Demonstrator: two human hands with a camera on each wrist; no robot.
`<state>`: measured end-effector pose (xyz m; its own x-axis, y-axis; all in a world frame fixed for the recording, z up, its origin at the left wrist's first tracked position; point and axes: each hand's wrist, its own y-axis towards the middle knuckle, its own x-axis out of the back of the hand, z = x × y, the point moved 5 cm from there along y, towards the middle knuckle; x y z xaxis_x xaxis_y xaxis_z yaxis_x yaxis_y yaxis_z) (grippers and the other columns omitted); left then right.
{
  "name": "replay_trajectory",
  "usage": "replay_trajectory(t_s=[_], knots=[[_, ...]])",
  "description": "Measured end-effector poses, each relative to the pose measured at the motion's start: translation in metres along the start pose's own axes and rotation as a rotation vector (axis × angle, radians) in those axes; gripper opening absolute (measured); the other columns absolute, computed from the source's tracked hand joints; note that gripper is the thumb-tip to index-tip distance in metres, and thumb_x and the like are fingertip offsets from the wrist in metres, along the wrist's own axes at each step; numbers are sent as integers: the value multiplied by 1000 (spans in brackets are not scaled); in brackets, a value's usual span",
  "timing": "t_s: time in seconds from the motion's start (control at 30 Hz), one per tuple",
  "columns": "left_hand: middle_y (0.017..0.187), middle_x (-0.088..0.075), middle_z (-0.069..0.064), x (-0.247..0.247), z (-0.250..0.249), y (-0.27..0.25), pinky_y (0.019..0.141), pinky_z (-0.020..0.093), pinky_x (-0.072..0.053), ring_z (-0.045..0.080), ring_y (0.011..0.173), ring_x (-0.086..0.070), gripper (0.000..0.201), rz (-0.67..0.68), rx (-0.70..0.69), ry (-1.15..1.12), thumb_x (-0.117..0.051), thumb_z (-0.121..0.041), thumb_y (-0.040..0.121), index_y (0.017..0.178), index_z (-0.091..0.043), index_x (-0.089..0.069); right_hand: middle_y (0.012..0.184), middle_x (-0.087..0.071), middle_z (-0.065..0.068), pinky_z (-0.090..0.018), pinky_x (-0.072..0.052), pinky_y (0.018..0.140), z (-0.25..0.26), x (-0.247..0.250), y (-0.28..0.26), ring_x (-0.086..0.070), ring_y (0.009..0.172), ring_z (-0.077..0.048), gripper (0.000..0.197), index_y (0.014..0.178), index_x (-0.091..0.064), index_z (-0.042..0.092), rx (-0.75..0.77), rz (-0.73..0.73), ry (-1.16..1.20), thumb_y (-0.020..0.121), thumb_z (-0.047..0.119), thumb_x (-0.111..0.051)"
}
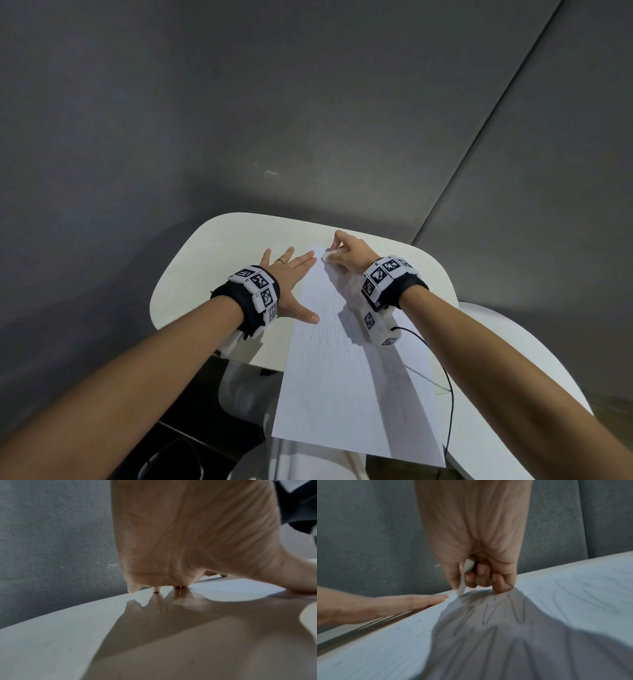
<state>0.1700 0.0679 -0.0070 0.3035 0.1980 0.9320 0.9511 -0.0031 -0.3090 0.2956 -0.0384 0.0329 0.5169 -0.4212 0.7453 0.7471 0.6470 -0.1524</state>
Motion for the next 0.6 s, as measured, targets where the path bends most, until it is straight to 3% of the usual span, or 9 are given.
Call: replay_trajectory(t_s=[0.1, 0.17, 0.23, 0.3, 0.37, 0.43, 0.53, 0.6], knots=[[159, 17, -13, 5, 0, 1, 113, 55, 15, 16, 147, 17, 127, 6, -9, 19, -49, -90, 61, 153, -25, 10, 80, -62, -6, -25, -40, 58, -5, 7, -14, -54, 66, -16, 18, 81, -45, 12, 42, -112, 153, 84, 13, -62], [161, 13, -9, 10, -1, -1, 114, 55, 12, 16, 148, 14, 124, -7, -9, 30, -52, -85, 66, 154, -19, 5, 63, -61, 0, -17, -35, 46, -5, 11, -29, -48, 47, -7, 19, 80, -46, 13, 78, 0, 300, 85, 12, -64], [162, 4, -5, 17, -9, -6, 116, 55, 7, 17, 149, 7, 116, -46, -23, 42, -55, -78, 72, 155, -13, -3, 54, -61, 0, -15, -29, 38, -3, 9, -44, -44, 39, -7, 17, 80, -50, 12, 84, 191, 317, 86, 13, -66], [162, -6, 0, 23, -17, -11, 117, 53, 2, 19, 149, -3, 105, -73, -46, 69, -56, -72, 77, 153, -11, -15, 57, -62, -6, -16, -32, 40, -5, 2, -54, -47, 41, -9, 18, 79, -51, 12, 73, 277, 222, 85, 16, -68], [162, -8, 3, 24, -21, -15, 118, 51, 1, 20, 149, -7, 101, -61, -51, 98, -54, -70, 80, 152, -9, -18, 62, -62, -7, -19, -39, 47, -8, -4, -56, -51, 45, -11, 19, 78, -48, 15, 60, 228, 144, 85, 18, -66], [162, 0, 4, 18, -19, -15, 119, 50, 3, 19, 149, -3, 111, -27, -48, 125, -50, -77, 77, 153, -7, -8, 65, -60, -4, -21, -38, 52, -8, -9, -58, -49, 49, -10, 19, 79, -45, 16, 101, 180, 46, 87, 18, -63], [161, 15, 0, 5, -13, -14, 118, 51, 9, 17, 149, 9, 131, 11, -38, 136, -46, -90, 63, 153, -11, 8, 65, -52, 1, -22, -36, 54, -4, -20, -66, -43, 53, -11, 22, 76, -44, 17, 136, 402, -38, 85, 18, -64], [160, 19, -2, 0, -10, -13, 117, 51, 10, 17, 148, 13, 136, 26, -32, 133, -46, -93, 58, 153, -15, 11, 68, -55, -2, -25, -39, 59, -2, -23, -66, -45, 59, -15, 20, 76, -46, 18, 144, 432, -68, 84, 18, -64]])
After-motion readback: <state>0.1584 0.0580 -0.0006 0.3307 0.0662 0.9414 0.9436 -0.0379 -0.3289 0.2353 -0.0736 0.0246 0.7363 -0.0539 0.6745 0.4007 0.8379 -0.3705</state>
